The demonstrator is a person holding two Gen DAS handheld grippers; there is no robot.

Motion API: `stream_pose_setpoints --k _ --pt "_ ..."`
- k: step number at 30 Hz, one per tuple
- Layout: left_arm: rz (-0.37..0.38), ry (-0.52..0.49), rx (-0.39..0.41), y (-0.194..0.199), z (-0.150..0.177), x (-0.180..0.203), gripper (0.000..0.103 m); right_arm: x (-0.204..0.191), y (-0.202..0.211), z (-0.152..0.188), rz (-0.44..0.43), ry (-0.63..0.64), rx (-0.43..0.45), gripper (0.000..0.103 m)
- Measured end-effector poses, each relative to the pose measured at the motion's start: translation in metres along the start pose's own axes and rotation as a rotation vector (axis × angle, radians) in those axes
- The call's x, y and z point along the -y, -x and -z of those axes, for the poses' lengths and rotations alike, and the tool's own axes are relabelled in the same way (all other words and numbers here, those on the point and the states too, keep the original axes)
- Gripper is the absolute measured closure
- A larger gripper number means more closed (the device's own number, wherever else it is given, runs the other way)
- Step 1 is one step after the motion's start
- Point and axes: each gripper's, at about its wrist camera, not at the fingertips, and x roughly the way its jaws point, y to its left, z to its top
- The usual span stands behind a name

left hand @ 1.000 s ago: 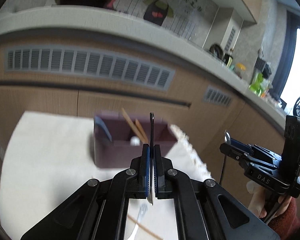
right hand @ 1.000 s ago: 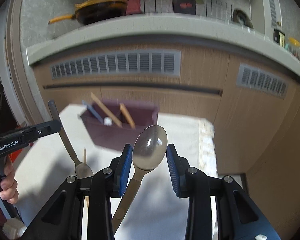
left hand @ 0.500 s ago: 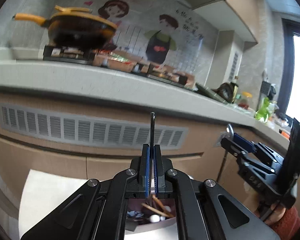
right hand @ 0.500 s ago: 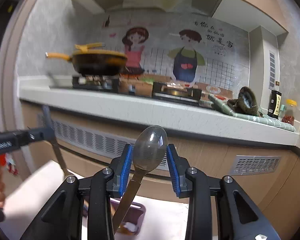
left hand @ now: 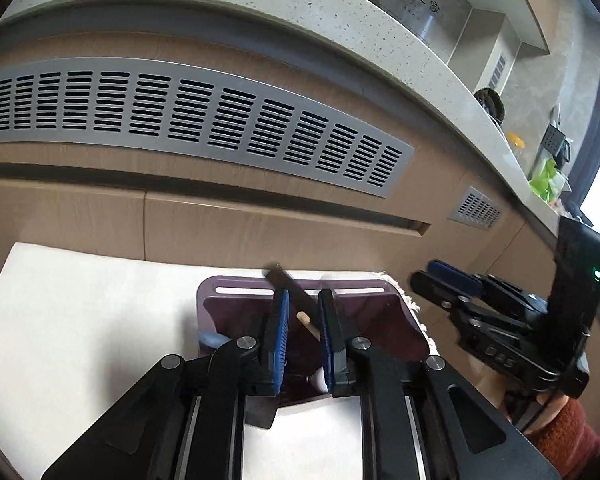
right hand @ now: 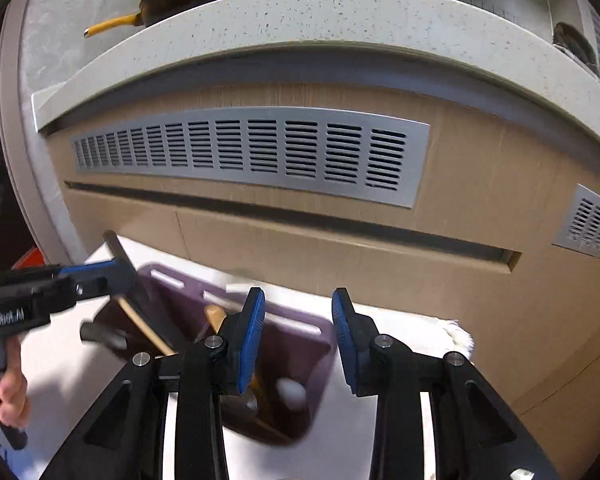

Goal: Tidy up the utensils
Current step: 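Lift both spoons over the purple caddy and open both grippers, then grasp the remaining wooden chopstick with the right gripper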

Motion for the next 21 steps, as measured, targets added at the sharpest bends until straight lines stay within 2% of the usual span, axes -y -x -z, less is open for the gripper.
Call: stream_pose_setpoints --k 3,6,9,11,13,18,21 --pt "-0.014 0.002 0.036 0.016 0.000 0.001 0.084 0.008 0.016 0.006 -0.001 -0.021 0.017 0.071" --pt "-0.021 0.012 0.093 0.039 -0.001 0.000 0.077 0.016 0.037 0.013 0.009 -0.066 0.033 0.069" --pt "-0.052 0.020 0.120 0.062 0.004 -0.007 0.071 0.016 0.053 0.027 0.016 -0.062 0.018 0.069" --pt "-0.092 0.025 0.108 0.071 0.014 -0.014 0.062 0.007 0.057 0.037 -0.007 -0.046 -0.018 0.069" --pt "-0.128 0.031 0.079 0.075 0.030 -0.023 0.059 -0.002 0.057 0.052 -0.044 -0.027 -0.067 0.069" --pt "-0.199 0.062 -0.007 0.079 0.082 -0.054 0.057 -0.043 0.038 0.096 -0.154 0.052 -0.215 0.069" --pt "-0.230 0.084 -0.052 0.081 0.111 -0.070 0.055 -0.079 0.024 0.116 -0.161 0.151 -0.286 0.069"
